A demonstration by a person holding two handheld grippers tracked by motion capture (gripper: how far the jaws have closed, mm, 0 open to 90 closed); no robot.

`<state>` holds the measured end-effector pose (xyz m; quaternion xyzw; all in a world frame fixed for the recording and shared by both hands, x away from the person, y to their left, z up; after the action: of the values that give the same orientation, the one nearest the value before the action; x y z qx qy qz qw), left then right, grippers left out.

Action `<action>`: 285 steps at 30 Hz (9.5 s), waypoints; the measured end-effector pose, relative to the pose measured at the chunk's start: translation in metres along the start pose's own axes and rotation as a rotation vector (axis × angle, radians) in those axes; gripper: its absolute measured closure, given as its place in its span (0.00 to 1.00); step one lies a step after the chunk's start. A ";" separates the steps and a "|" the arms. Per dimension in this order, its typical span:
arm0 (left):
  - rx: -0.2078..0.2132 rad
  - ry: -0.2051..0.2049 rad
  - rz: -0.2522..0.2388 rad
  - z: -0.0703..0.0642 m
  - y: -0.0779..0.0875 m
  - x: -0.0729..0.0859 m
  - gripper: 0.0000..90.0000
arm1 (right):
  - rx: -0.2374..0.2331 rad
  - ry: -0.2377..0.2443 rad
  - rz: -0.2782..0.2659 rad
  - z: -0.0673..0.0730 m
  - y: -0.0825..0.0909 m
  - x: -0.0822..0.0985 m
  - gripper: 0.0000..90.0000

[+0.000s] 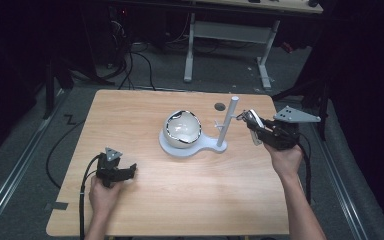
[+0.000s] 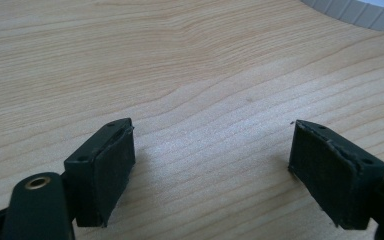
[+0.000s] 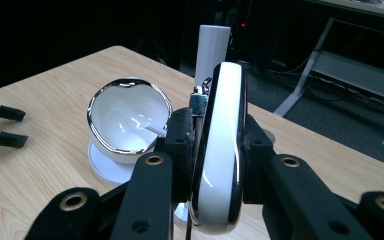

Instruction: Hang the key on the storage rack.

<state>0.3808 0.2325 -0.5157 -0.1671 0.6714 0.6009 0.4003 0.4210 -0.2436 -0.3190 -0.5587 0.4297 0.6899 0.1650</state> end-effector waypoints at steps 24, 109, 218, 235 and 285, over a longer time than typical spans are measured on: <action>0.000 0.001 0.000 0.000 0.000 0.000 0.21 | 0.019 -0.041 0.004 -0.014 -0.008 0.010 0.81; 0.001 0.001 -0.001 0.000 0.000 0.000 0.21 | 0.112 -0.085 0.091 -0.004 -0.068 0.069 0.64; 0.000 -0.001 -0.001 0.000 0.000 0.000 0.21 | 0.185 -0.325 0.036 -0.031 0.006 0.160 0.52; 0.000 -0.002 -0.001 0.000 0.000 0.000 0.21 | 0.210 -0.322 0.127 -0.033 -0.014 0.174 0.52; 0.001 -0.001 -0.001 0.000 0.000 0.000 0.21 | 0.317 -0.237 0.304 -0.034 -0.048 0.188 0.43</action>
<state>0.3806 0.2323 -0.5157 -0.1667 0.6714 0.6005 0.4010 0.4154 -0.2898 -0.5102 -0.3698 0.5893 0.6916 0.1940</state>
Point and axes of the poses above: each handheld gripper's, and its own axes: y roughly backward along the jaws, x roughly out of its underside, z roughly to its left, the point moved 1 cm from there along -y, roughly forward along the jaws, and after that the axes turned 4 degrees about -y, right-handed, at the moved point
